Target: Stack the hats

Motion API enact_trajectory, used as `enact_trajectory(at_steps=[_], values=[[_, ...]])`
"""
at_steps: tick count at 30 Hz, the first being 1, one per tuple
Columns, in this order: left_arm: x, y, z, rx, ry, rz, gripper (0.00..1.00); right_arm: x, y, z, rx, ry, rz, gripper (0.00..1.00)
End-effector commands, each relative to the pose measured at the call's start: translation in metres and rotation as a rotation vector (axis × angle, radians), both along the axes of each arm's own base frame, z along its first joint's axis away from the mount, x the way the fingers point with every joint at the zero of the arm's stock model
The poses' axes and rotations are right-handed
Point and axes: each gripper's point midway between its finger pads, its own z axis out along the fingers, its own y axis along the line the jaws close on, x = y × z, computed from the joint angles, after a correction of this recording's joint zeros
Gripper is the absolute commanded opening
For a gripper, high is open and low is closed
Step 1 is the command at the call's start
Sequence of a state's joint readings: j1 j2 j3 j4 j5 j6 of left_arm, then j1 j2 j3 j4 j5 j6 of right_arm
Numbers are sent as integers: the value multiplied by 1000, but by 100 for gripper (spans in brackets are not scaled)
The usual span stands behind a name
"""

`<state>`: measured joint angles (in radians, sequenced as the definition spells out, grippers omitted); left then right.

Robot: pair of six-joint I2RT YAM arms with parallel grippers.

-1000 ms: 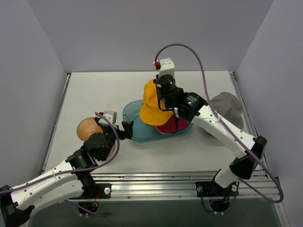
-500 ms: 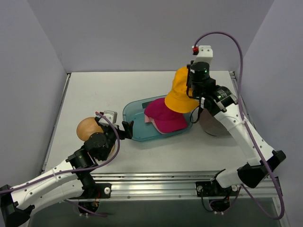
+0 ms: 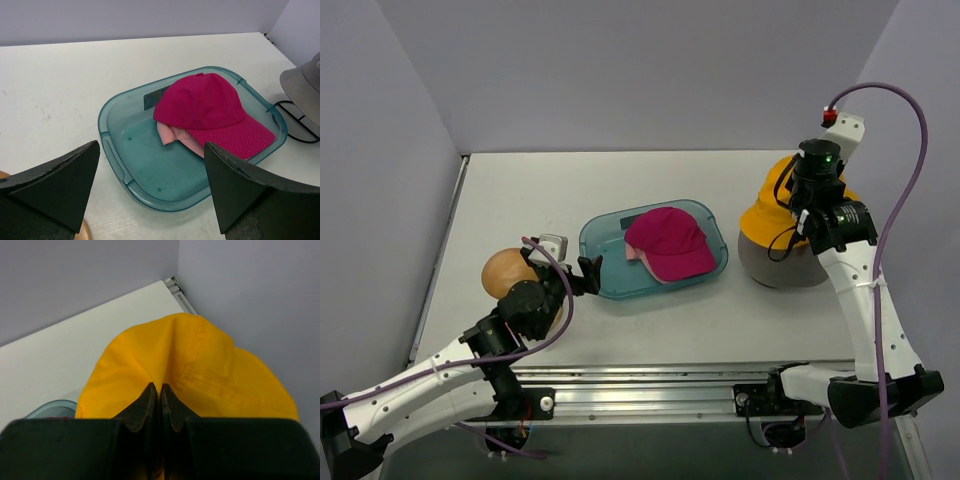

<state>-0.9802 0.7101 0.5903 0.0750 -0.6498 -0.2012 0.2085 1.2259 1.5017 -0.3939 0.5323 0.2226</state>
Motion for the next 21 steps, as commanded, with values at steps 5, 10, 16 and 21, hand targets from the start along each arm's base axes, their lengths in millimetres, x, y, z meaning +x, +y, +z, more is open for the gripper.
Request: enact_trajectory(at_steps=[5, 10, 16, 21], values=[[-1, -3, 22, -59, -41, -16, 94, -14, -13, -56, 66, 38, -41, 0], [1, -7, 19, -48, -34, -22, 94, -21, -22, -77, 91, 38, -75, 1], [-1, -22, 16, -39, -18, -80, 94, -27, -34, -89, 97, 68, -135, 2], [-5, -55, 20, -66, 34, -207, 94, -36, -34, -105, 126, 70, -134, 13]])
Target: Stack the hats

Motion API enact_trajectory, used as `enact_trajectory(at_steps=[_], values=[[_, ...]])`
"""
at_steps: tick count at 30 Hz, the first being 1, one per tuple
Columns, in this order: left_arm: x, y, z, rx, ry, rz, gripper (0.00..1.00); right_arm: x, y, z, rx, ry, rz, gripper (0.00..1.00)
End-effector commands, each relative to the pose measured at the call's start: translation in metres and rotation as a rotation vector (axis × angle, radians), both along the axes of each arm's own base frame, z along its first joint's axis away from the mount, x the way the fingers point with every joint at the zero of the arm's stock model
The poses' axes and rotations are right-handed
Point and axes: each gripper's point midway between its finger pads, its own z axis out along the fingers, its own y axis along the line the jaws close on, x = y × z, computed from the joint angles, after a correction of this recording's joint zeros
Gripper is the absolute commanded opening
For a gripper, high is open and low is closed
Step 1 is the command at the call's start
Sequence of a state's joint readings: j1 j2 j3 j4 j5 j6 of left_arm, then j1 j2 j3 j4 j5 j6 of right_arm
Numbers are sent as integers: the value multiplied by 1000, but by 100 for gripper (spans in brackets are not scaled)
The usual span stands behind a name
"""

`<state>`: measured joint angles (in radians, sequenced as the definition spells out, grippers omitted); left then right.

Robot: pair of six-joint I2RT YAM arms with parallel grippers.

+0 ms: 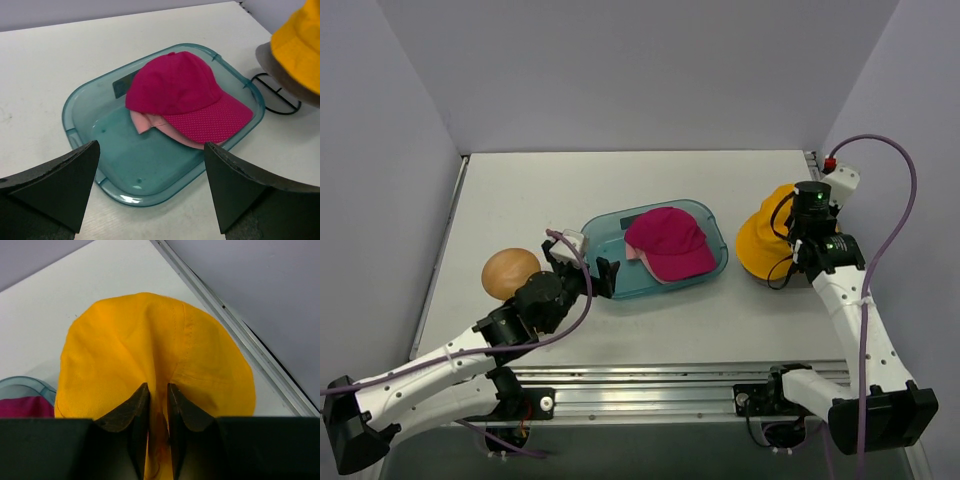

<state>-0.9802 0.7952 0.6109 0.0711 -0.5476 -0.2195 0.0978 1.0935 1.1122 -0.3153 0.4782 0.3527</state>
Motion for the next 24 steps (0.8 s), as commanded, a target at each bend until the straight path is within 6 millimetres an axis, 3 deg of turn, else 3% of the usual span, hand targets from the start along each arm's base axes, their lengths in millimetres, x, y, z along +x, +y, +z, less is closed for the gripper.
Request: enact_trajectory(at_steps=[1, 2, 3, 4, 5, 8, 9, 10, 11, 12, 13, 14, 15, 17, 19, 20, 22, 24], values=[[-6, -35, 54, -139, -19, -131, 94, -8, -6, 2, 20, -48, -35, 18], [-10, -52, 54, -150, 10, -199, 94, -8, -7, 2, 24, -51, -35, 30], [-13, -77, 71, -193, 35, -286, 94, -7, -5, 11, 55, -76, -13, 36], [-12, -77, 70, -192, 37, -286, 94, -7, -5, 11, 55, -76, -12, 36], [-12, -85, 75, -205, 48, -306, 94, -6, -2, 15, 71, -89, 5, 42], [-6, -121, 85, -224, 87, -381, 96, 1, 7, 34, 124, -133, 54, 51], [2, -134, 73, -206, 118, -389, 96, 2, 7, 36, 136, -138, 52, 53], [4, -143, 86, -229, 110, -407, 96, 4, 4, 40, 140, -143, 43, 54], [6, -151, 86, -228, 120, -434, 97, 4, 1, 39, 142, -135, 34, 55], [13, -162, 74, -209, 150, -438, 97, 2, -15, 41, 143, -143, -15, 55], [18, -168, 85, -222, 144, -450, 97, 1, -20, 42, 154, -148, -17, 55], [20, -174, 83, -219, 158, -473, 97, 2, -25, 44, 163, -160, -23, 55], [27, -183, 69, -199, 189, -472, 97, -2, -41, 44, 168, -167, -61, 55], [33, -193, 75, -202, 191, -498, 97, 0, -44, 34, 204, -153, -32, 56], [41, -203, 60, -170, 213, -501, 97, 3, -53, 24, 231, -156, -24, 56], [44, -205, 63, -171, 205, -501, 97, 10, -45, 11, 267, -152, 37, 57], [54, -208, 52, -148, 211, -480, 97, 15, -43, -1, 291, -148, 80, 59], [60, -211, 44, -141, 220, -470, 97, 25, -27, -9, 323, -161, 184, 60]])
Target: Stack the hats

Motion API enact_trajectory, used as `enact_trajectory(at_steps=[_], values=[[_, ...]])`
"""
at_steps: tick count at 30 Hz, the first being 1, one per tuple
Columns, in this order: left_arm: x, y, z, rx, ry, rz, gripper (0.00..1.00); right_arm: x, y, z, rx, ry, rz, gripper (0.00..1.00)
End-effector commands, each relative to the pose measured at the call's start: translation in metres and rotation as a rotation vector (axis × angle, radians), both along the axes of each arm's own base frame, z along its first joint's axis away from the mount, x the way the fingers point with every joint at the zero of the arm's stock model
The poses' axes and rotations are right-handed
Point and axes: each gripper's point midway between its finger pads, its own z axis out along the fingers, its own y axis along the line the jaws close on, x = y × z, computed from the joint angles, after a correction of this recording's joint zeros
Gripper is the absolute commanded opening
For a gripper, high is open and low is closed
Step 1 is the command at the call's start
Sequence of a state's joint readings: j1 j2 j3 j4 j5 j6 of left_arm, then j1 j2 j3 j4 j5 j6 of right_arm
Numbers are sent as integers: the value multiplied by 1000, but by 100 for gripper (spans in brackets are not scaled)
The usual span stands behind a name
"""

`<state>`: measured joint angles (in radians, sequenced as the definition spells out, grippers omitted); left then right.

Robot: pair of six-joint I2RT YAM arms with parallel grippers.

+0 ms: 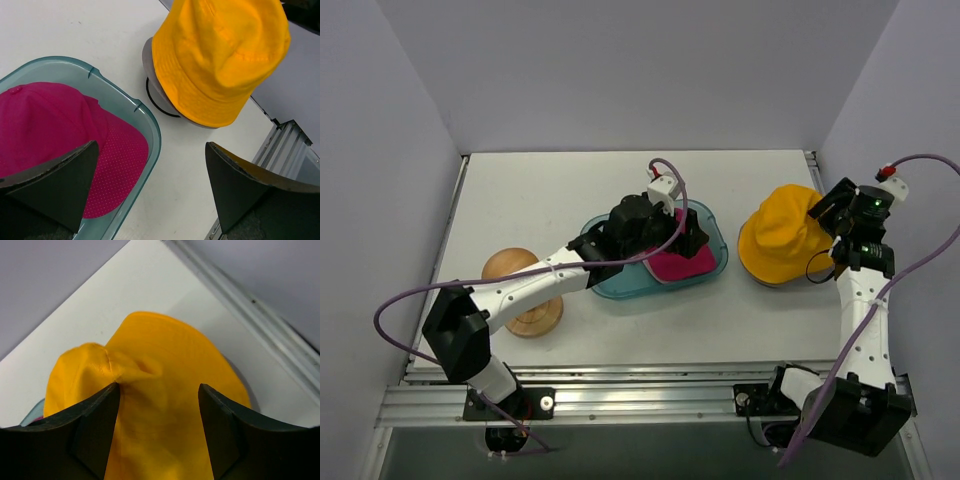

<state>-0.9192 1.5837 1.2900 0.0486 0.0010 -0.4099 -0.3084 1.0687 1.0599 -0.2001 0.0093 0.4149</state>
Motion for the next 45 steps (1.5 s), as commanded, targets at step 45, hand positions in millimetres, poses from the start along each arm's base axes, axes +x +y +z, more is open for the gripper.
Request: enact_trajectory(at_steps=[45], values=[[43, -124, 76, -40, -86, -211, 89, 7, -36, -31, 352, -247, 146, 58]])
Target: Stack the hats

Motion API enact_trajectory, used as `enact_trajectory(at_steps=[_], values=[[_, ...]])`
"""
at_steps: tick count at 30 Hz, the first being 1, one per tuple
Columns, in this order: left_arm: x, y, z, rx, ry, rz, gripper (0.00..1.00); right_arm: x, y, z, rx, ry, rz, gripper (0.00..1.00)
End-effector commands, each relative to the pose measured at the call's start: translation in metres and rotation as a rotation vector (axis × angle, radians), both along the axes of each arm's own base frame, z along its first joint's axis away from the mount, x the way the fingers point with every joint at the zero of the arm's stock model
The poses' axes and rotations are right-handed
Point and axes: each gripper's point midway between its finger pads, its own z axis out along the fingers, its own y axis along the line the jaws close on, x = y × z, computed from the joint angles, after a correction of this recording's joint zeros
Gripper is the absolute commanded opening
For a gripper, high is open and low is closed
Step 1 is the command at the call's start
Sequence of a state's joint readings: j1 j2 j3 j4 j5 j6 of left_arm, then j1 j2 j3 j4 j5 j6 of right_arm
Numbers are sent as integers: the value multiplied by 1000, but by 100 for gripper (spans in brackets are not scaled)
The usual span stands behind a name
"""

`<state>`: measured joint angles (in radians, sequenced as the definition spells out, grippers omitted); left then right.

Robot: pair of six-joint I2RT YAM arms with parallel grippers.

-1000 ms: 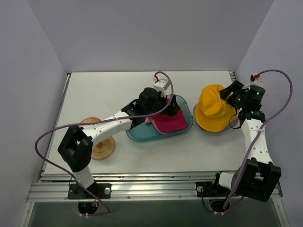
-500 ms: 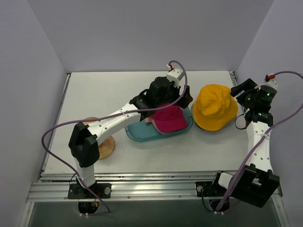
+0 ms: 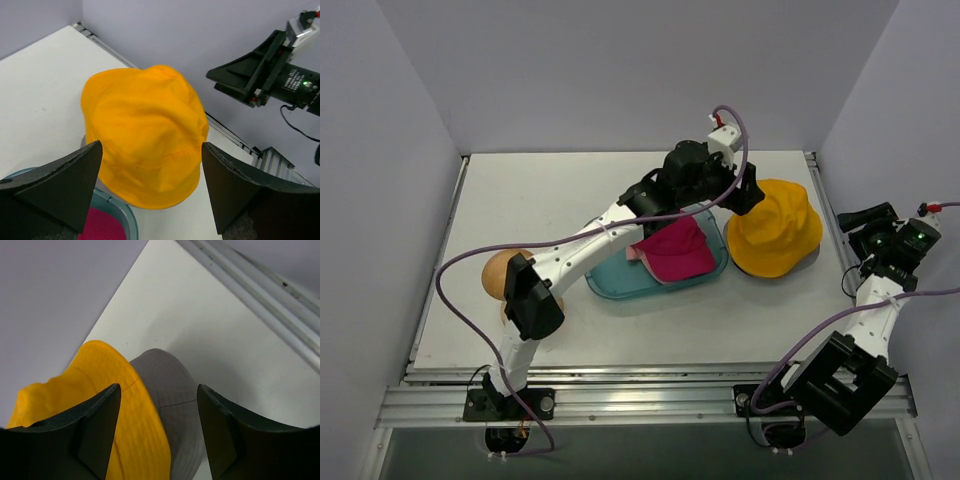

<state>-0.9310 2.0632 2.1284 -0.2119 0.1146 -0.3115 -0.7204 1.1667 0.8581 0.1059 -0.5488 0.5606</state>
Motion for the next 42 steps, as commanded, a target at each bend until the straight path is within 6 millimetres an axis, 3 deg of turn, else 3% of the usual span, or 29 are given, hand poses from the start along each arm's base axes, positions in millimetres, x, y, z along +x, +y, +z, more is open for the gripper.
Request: enact_trajectory(at_steps=[1, 6, 10, 15, 28, 37, 42], values=[[-9, -24, -6, 2, 41, -79, 89, 10, 18, 12, 32, -101, 98, 58], [-7, -46, -18, -11, 41, -106, 89, 16, 23, -4, 77, -104, 141, 57], [-1, -56, -31, -3, 46, -103, 90, 21, 28, -3, 118, -150, 160, 56], [1, -58, -27, -14, 35, -99, 90, 25, 32, -16, 142, -148, 167, 56], [10, -55, -41, 18, 38, -45, 90, 36, 52, -10, 117, -197, 231, 49], [11, -54, -51, 34, 47, -39, 90, 34, 47, -21, 114, -168, 194, 36], [12, -54, -57, 44, 53, -33, 90, 34, 47, -28, 119, -164, 195, 20]])
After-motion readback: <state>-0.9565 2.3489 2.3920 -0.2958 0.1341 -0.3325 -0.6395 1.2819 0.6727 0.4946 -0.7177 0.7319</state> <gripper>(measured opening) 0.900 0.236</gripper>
